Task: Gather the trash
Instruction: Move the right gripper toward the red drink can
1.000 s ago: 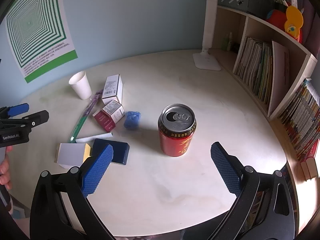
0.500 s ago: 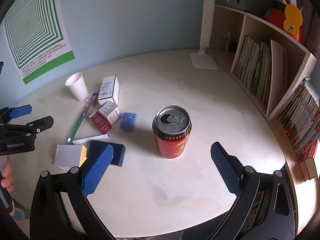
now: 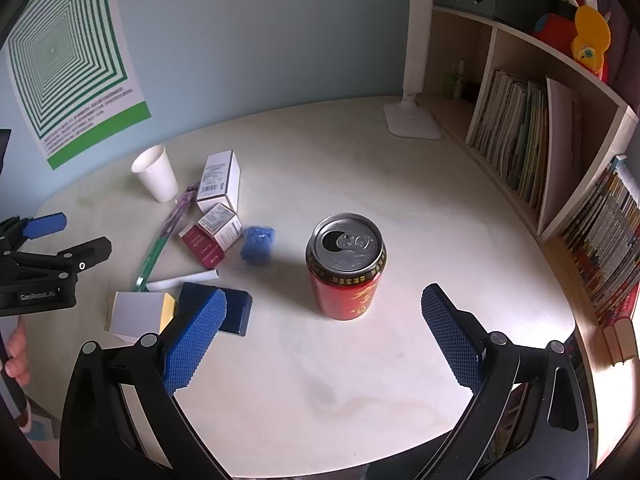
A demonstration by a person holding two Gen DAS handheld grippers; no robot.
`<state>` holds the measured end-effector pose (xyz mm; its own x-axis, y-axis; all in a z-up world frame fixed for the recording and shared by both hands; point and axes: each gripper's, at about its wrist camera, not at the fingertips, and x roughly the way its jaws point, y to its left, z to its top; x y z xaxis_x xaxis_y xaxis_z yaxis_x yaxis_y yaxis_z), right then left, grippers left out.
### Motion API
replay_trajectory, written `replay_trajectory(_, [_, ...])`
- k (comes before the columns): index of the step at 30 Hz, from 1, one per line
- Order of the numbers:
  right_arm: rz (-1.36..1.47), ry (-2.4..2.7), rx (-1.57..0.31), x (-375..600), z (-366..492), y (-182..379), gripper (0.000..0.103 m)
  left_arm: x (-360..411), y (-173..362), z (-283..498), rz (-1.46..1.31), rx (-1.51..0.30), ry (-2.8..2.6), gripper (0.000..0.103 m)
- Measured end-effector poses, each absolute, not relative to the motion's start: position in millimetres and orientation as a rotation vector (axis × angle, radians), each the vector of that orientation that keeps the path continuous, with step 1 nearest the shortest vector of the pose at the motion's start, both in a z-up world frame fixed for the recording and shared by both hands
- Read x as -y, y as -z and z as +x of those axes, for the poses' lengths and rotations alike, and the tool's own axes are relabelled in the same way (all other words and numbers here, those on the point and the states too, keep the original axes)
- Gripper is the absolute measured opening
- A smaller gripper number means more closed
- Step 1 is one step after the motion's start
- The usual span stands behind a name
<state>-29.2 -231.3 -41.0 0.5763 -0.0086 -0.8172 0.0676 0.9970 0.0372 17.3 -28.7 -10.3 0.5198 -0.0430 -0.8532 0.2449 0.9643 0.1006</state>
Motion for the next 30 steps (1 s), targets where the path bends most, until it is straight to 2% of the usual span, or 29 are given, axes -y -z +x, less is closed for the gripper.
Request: replay_trajectory(30, [0.054,0.046,-0.948,230.5,-32.7,37.0,0.097,22.9,12.9,14.4,0.211,-1.011,0.165,0.096])
